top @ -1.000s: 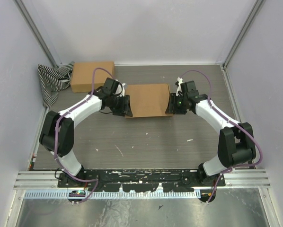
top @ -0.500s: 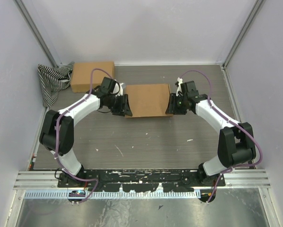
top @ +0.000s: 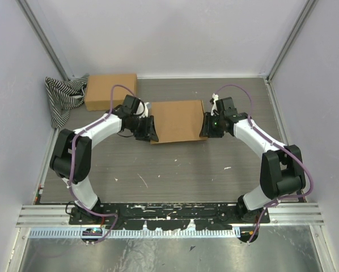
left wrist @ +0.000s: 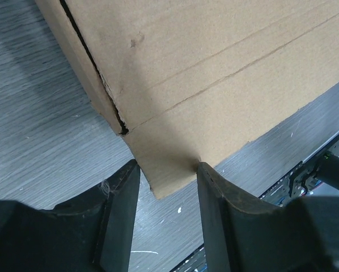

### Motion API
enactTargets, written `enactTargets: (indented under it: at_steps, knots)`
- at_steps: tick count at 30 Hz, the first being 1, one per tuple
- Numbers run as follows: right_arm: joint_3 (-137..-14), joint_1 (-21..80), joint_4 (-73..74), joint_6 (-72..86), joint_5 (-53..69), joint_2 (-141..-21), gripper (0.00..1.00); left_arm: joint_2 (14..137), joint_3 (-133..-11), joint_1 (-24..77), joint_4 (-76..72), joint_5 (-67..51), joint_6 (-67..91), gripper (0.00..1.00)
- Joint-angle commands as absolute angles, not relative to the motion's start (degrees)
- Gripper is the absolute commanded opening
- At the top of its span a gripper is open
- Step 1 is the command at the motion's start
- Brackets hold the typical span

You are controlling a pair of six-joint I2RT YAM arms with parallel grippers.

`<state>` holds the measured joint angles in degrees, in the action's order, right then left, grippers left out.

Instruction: Fold the paper box

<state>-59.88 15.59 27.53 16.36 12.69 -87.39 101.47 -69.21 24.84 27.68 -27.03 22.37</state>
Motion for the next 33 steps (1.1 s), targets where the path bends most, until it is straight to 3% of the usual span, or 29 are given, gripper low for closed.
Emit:
enactTargets:
  at_steps: [1, 26, 33]
  knots:
    - [-61.4, 16.1, 26.3, 16.0, 13.2, -87.7, 0.45, 102.1, -69.8, 25.1, 27.1, -27.1, 21.1, 0.51]
    - [-58.5, 16.1, 20.6, 15.7, 7.8, -88.0, 0.39, 102.8, -70.7, 25.1, 26.6, -29.4, 21.8, 0.50]
    - [-59.2, 16.1, 22.0, 15.7, 7.3, -87.4, 0.44, 102.7, -71.1, 25.2, 28.0, -28.2, 21.4, 0.49]
